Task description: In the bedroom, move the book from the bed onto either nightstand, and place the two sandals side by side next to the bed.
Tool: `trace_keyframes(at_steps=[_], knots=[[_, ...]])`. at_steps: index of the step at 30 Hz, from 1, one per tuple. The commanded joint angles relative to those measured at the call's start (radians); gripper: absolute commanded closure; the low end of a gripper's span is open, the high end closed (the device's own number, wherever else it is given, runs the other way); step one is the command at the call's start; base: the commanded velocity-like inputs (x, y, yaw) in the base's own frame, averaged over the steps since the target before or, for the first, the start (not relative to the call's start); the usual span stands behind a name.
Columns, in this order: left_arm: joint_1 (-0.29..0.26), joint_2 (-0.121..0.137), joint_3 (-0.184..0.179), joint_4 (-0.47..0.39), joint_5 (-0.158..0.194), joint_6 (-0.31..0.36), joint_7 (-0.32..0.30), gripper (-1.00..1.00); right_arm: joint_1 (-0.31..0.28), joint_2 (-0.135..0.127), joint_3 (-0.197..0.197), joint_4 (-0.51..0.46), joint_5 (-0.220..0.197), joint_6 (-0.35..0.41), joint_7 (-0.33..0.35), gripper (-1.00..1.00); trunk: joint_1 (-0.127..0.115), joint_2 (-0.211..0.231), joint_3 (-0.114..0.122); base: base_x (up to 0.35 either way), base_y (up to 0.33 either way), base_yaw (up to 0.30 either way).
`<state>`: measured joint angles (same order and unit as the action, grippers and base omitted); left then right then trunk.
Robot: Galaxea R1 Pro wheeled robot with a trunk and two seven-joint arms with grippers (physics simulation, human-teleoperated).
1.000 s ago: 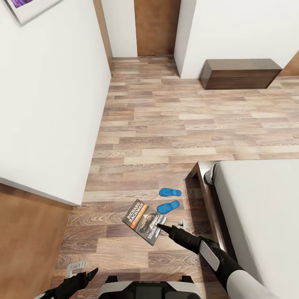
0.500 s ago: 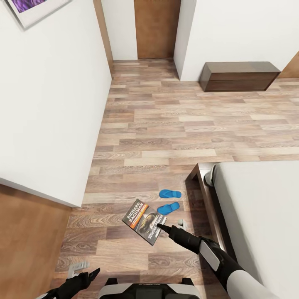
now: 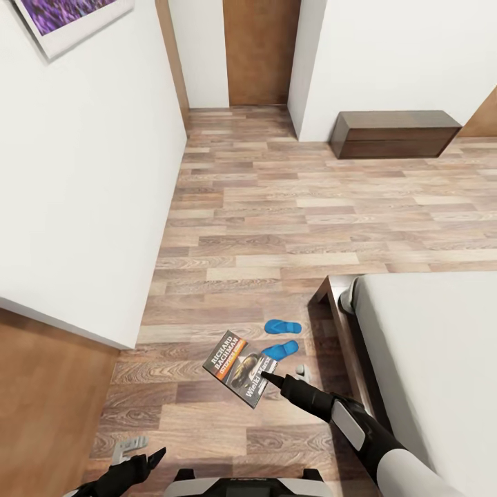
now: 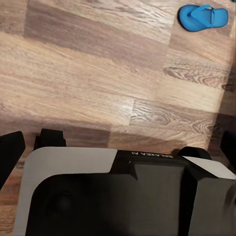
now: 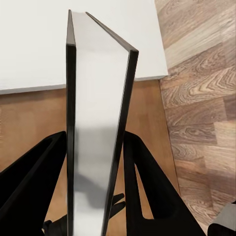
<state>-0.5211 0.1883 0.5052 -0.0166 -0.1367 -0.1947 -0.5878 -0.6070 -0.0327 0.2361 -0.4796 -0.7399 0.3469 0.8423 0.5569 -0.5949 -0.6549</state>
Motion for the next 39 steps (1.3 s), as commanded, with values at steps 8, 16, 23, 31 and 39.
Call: trace_keyframes(at_steps=[8, 16, 23, 31, 39], knots=[[0.000, 0.000, 0.007, 0.001, -0.011, -0.006, -0.001, -1.00, 0.000, -0.001, 0.005, 0.000, -0.010, 0.008, 0.000, 1.00, 0.000, -0.001, 0.012, 0.000, 0.000, 0.000], [0.001, 0.000, 0.007, 0.001, -0.011, -0.006, -0.001, -1.00, 0.000, 0.000, 0.006, 0.001, -0.010, 0.008, -0.001, 1.00, 0.000, -0.001, 0.025, 0.000, 0.000, 0.000], [0.002, 0.000, 0.007, 0.001, -0.011, -0.006, -0.001, -1.00, 0.000, -0.001, 0.005, 0.025, -0.010, 0.007, -0.001, 1.00, 0.000, -0.001, 0.037, 0.000, 0.000, 0.000], [0.004, 0.000, 0.008, 0.001, -0.011, -0.006, -0.005, -1.00, 0.000, -0.003, 0.005, 0.244, -0.010, 0.002, 0.000, 1.00, 0.000, -0.001, 0.050, 0.000, 0.000, 0.000], [0.004, 0.000, 0.007, 0.001, -0.012, -0.006, -0.007, -1.00, 0.000, -0.002, 0.005, 0.384, -0.009, -0.148, 0.000, 1.00, 0.000, -0.001, 0.063, 0.000, 0.000, -0.064]])
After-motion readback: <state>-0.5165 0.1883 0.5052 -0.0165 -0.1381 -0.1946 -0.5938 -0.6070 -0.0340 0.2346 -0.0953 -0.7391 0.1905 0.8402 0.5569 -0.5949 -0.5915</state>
